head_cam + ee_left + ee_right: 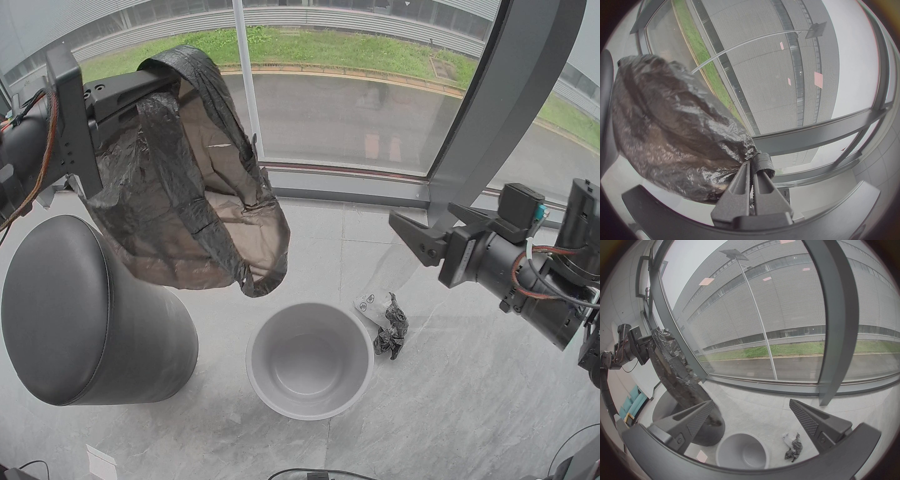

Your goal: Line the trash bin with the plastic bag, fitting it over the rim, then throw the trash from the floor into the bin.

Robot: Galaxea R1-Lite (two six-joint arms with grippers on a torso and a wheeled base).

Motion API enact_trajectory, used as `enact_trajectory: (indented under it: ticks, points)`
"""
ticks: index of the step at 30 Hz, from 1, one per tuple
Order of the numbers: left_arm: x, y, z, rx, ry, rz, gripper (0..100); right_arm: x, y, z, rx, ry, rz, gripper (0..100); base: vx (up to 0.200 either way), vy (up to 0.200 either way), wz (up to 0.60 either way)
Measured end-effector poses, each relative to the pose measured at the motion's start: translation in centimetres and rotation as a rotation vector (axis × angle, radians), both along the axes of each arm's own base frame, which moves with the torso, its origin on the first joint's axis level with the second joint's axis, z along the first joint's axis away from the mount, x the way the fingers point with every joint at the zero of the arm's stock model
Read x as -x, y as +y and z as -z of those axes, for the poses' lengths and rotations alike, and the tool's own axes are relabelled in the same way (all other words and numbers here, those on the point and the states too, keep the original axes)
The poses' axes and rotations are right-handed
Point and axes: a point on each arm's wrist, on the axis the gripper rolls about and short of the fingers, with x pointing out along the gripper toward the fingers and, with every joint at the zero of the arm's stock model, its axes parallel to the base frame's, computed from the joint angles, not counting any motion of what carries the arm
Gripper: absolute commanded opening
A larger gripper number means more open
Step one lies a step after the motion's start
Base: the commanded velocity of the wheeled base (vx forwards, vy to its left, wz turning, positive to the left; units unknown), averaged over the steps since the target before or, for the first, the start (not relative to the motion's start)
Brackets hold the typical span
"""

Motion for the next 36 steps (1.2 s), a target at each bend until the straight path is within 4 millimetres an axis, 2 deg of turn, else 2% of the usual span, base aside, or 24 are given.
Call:
enact_trajectory:
  ticks: [7,11,18,24,29,36]
  points:
    - [-0.7,-0.9,-0.3,0.019,0.023,0.034,0,-1.4,3.6,0.8,-0.012,-0.012,-0.050,100,0.000,0.000,0.00]
    - [-1.2,-1.6,-0.4,0.022,0.028,0.048,0,-2.1,5.0,2.1,0.003,0.004,-0.061,100,0.000,0.000,0.00]
    - [-1.4,-2.3,-0.6,0.024,0.030,0.070,0,-2.2,6.6,4.0,0.046,0.046,-0.091,100,0.000,0.000,0.00]
    - [-1.0,-2.7,-0.9,0.030,0.023,0.093,0,-1.6,8.4,5.9,0.084,0.071,-0.116,100,0.000,0.000,0.00]
    - [-0.5,-2.9,-1.0,0.032,0.020,0.116,0,-1.9,9.7,7.2,0.072,0.051,-0.114,100,0.000,0.000,0.00]
    - [0.4,-3.3,-1.2,0.035,0.015,0.158,0,-2.7,10.2,9.0,0.107,0.079,-0.105,100,0.000,0.000,0.00]
